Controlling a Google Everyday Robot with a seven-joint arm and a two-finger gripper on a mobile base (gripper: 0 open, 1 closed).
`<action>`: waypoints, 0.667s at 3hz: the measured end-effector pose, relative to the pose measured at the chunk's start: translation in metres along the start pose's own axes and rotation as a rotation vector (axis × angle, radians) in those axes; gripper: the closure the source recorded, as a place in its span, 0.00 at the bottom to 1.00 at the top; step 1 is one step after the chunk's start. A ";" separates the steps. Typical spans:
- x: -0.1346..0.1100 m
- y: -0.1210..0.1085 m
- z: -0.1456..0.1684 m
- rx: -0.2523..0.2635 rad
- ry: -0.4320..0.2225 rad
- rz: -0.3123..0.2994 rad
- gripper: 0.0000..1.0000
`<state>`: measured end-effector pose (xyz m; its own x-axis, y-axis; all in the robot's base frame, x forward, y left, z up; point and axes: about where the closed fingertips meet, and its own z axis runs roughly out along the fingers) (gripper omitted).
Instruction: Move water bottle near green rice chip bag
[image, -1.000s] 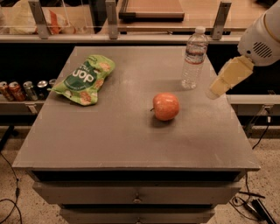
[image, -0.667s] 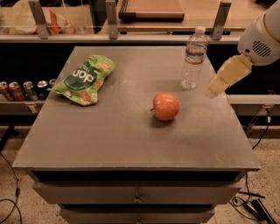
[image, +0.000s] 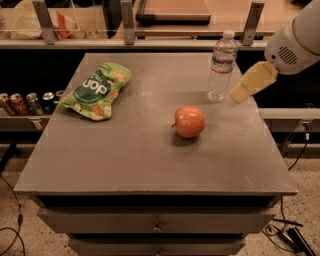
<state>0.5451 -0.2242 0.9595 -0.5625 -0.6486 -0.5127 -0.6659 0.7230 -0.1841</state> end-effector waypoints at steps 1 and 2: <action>-0.014 -0.018 0.024 0.021 -0.040 0.098 0.00; -0.024 -0.033 0.047 0.056 -0.053 0.180 0.00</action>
Offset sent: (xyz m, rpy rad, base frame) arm 0.0931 -0.0003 -0.0357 0.1274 -0.0464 -0.2936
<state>0.6036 -0.2213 0.9387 -0.6427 -0.4952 -0.5845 -0.5275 0.8394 -0.1311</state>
